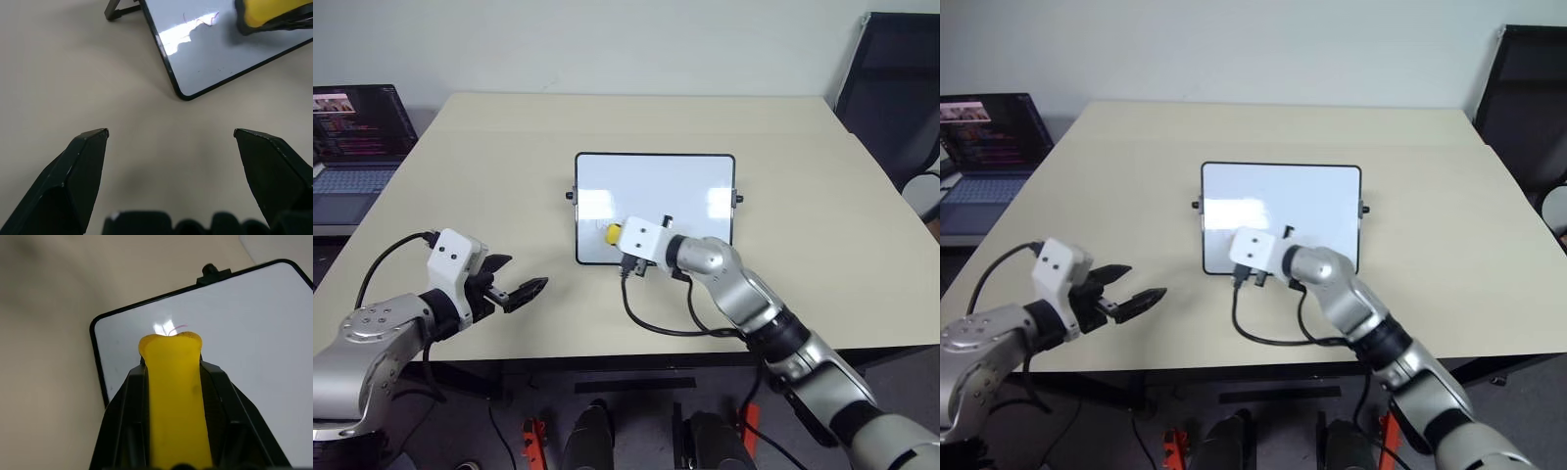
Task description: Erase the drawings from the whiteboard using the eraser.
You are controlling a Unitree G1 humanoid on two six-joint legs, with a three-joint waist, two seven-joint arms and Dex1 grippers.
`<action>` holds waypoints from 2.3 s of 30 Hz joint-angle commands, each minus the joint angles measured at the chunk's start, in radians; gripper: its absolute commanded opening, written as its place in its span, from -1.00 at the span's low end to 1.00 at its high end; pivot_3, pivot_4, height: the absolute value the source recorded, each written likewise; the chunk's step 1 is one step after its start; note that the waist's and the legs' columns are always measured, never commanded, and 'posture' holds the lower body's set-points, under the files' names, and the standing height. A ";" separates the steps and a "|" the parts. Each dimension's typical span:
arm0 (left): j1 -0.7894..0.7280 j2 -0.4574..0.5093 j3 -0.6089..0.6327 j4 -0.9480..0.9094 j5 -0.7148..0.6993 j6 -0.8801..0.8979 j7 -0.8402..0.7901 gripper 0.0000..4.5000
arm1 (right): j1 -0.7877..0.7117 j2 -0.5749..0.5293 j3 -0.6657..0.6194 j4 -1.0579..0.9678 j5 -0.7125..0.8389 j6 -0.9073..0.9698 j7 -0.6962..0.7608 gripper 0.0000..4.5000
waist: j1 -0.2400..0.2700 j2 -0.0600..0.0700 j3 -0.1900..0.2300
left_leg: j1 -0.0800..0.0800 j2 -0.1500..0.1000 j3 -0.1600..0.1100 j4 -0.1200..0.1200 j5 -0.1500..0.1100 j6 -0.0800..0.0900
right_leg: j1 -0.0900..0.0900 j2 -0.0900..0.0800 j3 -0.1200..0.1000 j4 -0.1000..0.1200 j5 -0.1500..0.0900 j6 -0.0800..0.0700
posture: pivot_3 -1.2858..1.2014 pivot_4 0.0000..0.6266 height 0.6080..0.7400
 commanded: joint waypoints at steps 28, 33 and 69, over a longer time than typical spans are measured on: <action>-0.087 0.070 -0.031 0.030 0.009 -0.028 -0.099 1.00 | -0.322 0.130 -0.021 0.678 -0.094 -0.289 -0.115 -0.53 | 0.002 0.000 0.000 | 0.001 0.001 0.000 0.001 0.000 -0.001 | 0.000 0.002 0.000 0.002 0.001 0.001 | 0.03 -0.52 1.00; -0.093 0.068 -0.035 0.038 0.011 -0.032 -0.101 1.00 | -0.245 0.075 0.052 0.632 -0.122 -0.279 0.071 -0.53 | 0.003 -0.001 0.000 | 0.002 0.001 -0.001 0.001 0.000 -0.001 | 0.001 0.001 0.000 0.002 0.002 0.002 | 0.03 -0.52 1.00; -0.149 0.059 -0.098 0.080 0.016 -0.053 -0.110 1.00 | -0.220 -0.017 0.012 0.603 -0.189 -0.301 -0.066 -0.53 | 0.006 0.000 -0.001 | 0.005 0.000 -0.002 0.001 -0.003 -0.006 | 0.004 0.000 -0.001 0.002 0.005 0.001 | 0.03 -0.52 1.00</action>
